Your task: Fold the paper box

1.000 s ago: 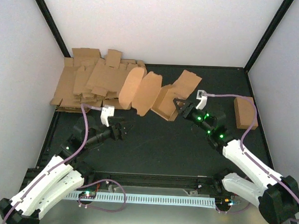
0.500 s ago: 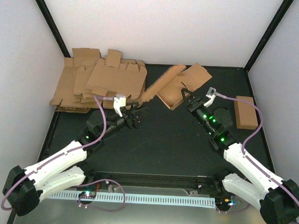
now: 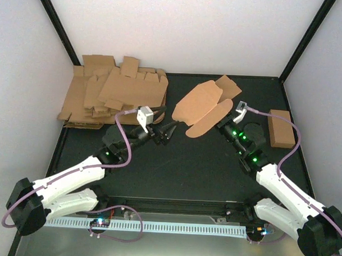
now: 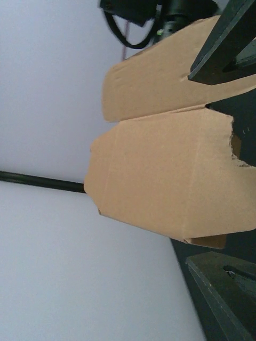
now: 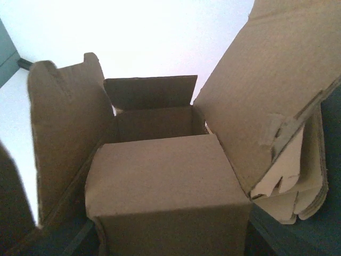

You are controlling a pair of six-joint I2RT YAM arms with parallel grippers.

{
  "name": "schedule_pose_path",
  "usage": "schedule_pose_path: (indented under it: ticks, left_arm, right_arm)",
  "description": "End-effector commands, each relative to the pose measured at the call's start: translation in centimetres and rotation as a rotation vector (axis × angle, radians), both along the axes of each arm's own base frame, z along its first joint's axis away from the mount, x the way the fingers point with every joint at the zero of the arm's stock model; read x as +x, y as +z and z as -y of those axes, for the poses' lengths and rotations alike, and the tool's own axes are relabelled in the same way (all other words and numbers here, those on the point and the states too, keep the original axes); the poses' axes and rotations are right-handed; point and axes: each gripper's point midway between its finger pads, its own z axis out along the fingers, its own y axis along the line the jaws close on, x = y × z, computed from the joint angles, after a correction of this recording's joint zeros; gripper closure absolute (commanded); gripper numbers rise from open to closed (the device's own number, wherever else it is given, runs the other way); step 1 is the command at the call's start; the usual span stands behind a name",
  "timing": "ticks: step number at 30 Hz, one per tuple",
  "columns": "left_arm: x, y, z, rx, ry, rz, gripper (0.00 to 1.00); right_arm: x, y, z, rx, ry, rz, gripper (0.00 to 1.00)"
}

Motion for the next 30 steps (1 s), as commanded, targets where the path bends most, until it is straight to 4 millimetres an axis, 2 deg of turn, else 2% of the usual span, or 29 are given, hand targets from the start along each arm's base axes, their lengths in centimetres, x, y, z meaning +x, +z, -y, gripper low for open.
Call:
schedule_pose_path:
  ticks: [1, 3, 7, 9, 13, 21, 26, 30]
  left_arm:
    - [-1.5, 0.7, 0.1, 0.138, 0.056, 0.247, 0.1]
    - [-1.9, -0.7, 0.3, 0.234, 0.083, 0.307, 0.08]
    - [-3.8, -3.5, 1.4, 0.461, 0.102, 0.549, 0.05]
    - [-3.5, -4.4, 1.1, 0.55, 0.174, 0.634, 0.03]
    - [-2.3, -5.4, 1.0, 0.68, 0.249, 0.687, 0.02]
    - [-0.2, -3.6, 1.1, 0.717, 0.354, 0.672, 0.05]
    - [0.0, -1.8, 1.4, 0.681, 0.39, 0.707, 0.06]
    - [0.3, -1.0, 2.0, 0.699, 0.384, 0.723, 0.18]
  right_arm:
    - [0.0, 0.9, 0.4, -0.004, -0.018, -0.019, 0.46]
    - [-0.2, 1.1, 0.3, -0.002, -0.007, -0.029, 0.46]
    - [-0.6, 1.6, 0.1, -0.003, 0.018, -0.038, 0.45]
    - [-0.9, 1.7, -0.1, -0.009, 0.031, -0.042, 0.44]
    - [-1.5, 1.8, -0.2, 0.0, 0.057, -0.044, 0.44]
    - [-2.1, 1.7, -0.5, -0.005, 0.089, -0.042, 0.44]
    - [-2.2, 1.1, -0.7, 0.009, 0.105, -0.05, 0.44]
    - [-2.3, 1.1, -0.8, 0.011, 0.112, -0.047, 0.44]
